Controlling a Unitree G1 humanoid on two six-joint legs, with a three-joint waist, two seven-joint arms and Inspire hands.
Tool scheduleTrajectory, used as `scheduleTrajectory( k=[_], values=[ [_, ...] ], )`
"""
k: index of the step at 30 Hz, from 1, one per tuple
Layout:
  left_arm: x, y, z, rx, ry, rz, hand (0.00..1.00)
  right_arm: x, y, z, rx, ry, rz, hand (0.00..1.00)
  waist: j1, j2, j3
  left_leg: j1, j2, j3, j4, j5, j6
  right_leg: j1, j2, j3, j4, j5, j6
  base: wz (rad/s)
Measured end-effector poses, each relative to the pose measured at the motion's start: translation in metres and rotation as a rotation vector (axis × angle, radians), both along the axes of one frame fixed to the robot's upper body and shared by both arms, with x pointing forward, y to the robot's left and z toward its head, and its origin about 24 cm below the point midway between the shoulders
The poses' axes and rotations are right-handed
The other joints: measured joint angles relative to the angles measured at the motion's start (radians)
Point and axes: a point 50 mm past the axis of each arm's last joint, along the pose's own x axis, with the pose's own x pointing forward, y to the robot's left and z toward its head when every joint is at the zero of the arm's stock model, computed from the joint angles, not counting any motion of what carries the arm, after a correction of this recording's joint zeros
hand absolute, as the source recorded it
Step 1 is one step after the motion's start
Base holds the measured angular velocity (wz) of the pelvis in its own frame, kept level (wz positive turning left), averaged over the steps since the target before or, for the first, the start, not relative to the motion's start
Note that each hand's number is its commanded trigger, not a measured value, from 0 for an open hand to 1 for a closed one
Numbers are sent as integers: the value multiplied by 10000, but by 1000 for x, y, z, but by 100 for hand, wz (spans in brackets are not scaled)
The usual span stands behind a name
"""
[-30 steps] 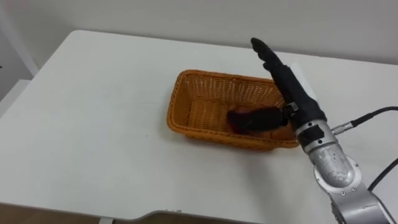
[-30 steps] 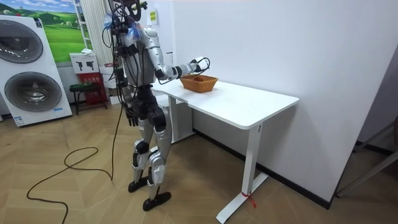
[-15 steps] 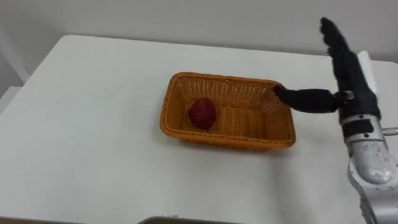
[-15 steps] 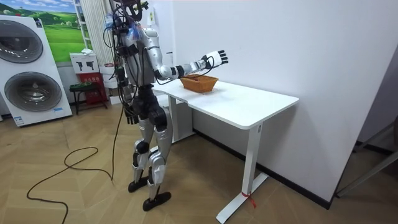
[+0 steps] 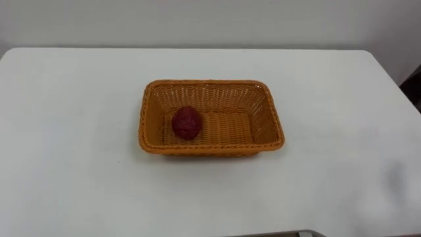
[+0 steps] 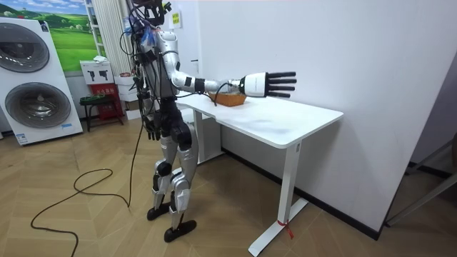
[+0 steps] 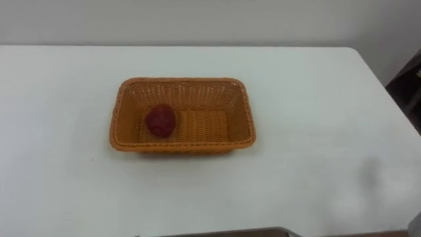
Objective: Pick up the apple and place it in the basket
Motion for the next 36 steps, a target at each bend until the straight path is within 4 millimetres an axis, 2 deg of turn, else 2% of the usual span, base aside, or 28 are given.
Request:
scheduleTrajectory(
  k=[1, 5, 6, 9, 12, 13, 15, 17, 21, 27, 31, 36],
  values=[
    [0, 1, 0, 28, -26, 88, 0, -8, -2, -7, 277, 191, -348, 0, -5, -11, 0, 0, -1, 4, 0, 0, 0, -3, -1, 0, 3, 0, 0, 0],
    [0, 6, 3, 245, -115, 556, 0, -76, -7, -55, 2309, 1845, -2698, 0, -143, -23, -42, -25, 1, 10, -14, 0, 0, 11, -8, -116, -6, -1, 1, 7],
    [-1, 7, 3, 276, -154, 628, 0, -94, -4, -67, 2899, 2277, -3245, 0, -104, 10, -39, -18, 4, 52, -12, 0, 0, -2, -7, -104, -10, 0, 0, -8],
    [-2, 6, 3, 248, -110, 696, 0, -130, 11, -92, 4297, 3290, -4262, 0, -88, 95, -23, 8, 9, 235, -6, 0, 0, -30, -6, 36, -6, -1, 1, -16],
    [-2, 6, 3, 207, -104, 695, 0, -152, 28, -109, 5287, 4111, -4559, 0, -86, 106, -17, 50, 26, 244, 0, 0, 0, -31, 7, 56, 19, -1, 1, -8],
    [-2, 5, 3, 157, -83, 671, 0, -159, 37, -116, 5663, 4480, -4475, 0, -63, 171, 26, 78, 35, 246, 1, -1, 1, -67, 18, 85, 32, 0, 0, 0],
    [2, 2, 1, 47, -179, 692, 0, -164, 55, -129, 6563, 4927, -4066, 0, 22, 181, 33, 18, 50, 249, 7, -6, 5, -239, 34, 118, 223, -1, -1, -2],
    [1, -1, 0, -100, -128, 711, 0, -162, 66, -136, 7059, 5036, -3571, 0, 167, 233, 44, 1, 59, 280, -15, -25, 24, -395, 66, 279, 314, -2, 1, -14],
    [-3, -5, -3, -538, 192, 748, 0, -166, 91, -152, 8368, 5505, -2222, 0, 285, 297, 48, -65, 53, 213, 64, -30, 33, -374, 58, 250, 321, 37, 16, 1],
    [-5, -13, -6, -811, 307, 747, 0, -176, 111, -163, 9983, 5888, -349, 0, 329, 601, 58, -65, 7, 90, 88, -12, 51, -300, -4, 41, 336, 29, 26, 9],
    [0, -15, -7, -864, 215, 693, 0, -177, 122, -167, 10405, 7046, 1188, 0, 475, 602, 64, -52, 17, 140, 115, -11, 51, -289, -5, 33, 328, 20, 13, -4],
    [0, -24, -11, -1105, 459, 532, 0, -163, 129, -171, 9831, 9073, 3686, 0, 607, 620, 86, -24, -10, 172, 112, -13, 53, -288, -27, 68, 323, 13, 24, 0]
  ],
)
